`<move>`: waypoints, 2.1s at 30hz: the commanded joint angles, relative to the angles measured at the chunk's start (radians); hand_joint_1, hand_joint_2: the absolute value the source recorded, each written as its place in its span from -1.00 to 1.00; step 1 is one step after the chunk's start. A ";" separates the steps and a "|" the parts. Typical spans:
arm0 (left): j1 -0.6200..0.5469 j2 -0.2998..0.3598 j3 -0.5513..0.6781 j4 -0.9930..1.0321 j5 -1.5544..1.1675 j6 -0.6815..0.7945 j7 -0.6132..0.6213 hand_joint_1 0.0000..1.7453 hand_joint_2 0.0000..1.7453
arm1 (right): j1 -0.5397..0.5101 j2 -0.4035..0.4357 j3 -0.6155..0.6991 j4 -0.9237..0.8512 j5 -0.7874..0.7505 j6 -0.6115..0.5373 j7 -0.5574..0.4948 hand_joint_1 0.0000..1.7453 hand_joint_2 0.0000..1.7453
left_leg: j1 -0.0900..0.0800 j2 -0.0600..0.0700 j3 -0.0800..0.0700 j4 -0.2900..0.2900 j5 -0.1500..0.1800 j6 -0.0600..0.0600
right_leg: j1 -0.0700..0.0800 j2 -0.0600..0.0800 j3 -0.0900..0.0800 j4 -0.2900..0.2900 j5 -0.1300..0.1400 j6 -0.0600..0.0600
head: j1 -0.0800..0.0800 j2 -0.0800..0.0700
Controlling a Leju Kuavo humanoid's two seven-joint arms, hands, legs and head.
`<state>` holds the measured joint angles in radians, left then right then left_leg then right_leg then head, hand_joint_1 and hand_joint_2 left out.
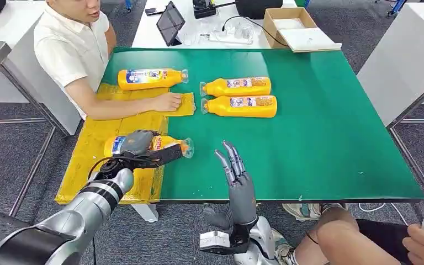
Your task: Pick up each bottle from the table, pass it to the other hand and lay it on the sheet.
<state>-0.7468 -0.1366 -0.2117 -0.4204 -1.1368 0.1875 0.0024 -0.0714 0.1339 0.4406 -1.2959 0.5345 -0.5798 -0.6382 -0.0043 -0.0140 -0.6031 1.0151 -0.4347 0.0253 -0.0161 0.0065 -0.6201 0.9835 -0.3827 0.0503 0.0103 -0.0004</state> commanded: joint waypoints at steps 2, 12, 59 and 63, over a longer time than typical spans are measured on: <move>0.001 -0.015 -0.117 0.061 -0.030 -0.070 -0.035 -1.00 1.00 | -0.042 0.005 -0.032 0.130 -0.015 0.011 -0.011 -1.00 -1.00 | 0.000 0.000 0.002 -0.001 0.000 -0.001 | 0.000 -0.001 0.003 -0.001 -0.001 -0.001 | 0.000 0.000; 0.131 -0.048 0.036 -0.133 0.416 -0.218 -0.348 -1.00 -1.00 | -0.033 -0.013 -0.040 0.163 0.007 -0.052 -0.057 -1.00 -1.00 | 0.000 -0.001 0.003 -0.002 -0.001 -0.001 | 0.000 0.000 0.004 -0.002 -0.001 -0.001 | 0.000 0.000; 0.777 -0.100 0.010 -1.168 1.161 0.249 -0.681 -1.00 1.00 | -0.212 -0.313 -0.419 0.461 0.362 -0.012 0.222 -1.00 1.00 | -0.001 -0.001 -0.002 -0.001 -0.003 0.000 | -0.001 -0.001 -0.001 -0.003 -0.002 -0.001 | 0.000 0.000; 0.748 -0.111 0.006 -1.139 1.150 0.285 -0.696 -1.00 1.00 | -0.283 -0.310 -0.420 0.562 0.356 -0.006 0.200 -1.00 1.00 | -0.001 0.001 -0.004 -0.001 -0.002 0.001 | 0.000 0.001 -0.003 -0.003 0.000 0.000 | -0.001 0.000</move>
<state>0.0390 -0.2354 -0.1770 -1.6056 0.0191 0.4426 -0.6630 -0.1887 -0.1602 0.0641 -1.0397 0.8835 -0.6012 -0.4284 -0.0060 -0.0156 -0.6098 1.0153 -0.4360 0.0270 -0.0171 0.0063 -0.6256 0.9821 -0.3828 0.0512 0.0095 -0.0004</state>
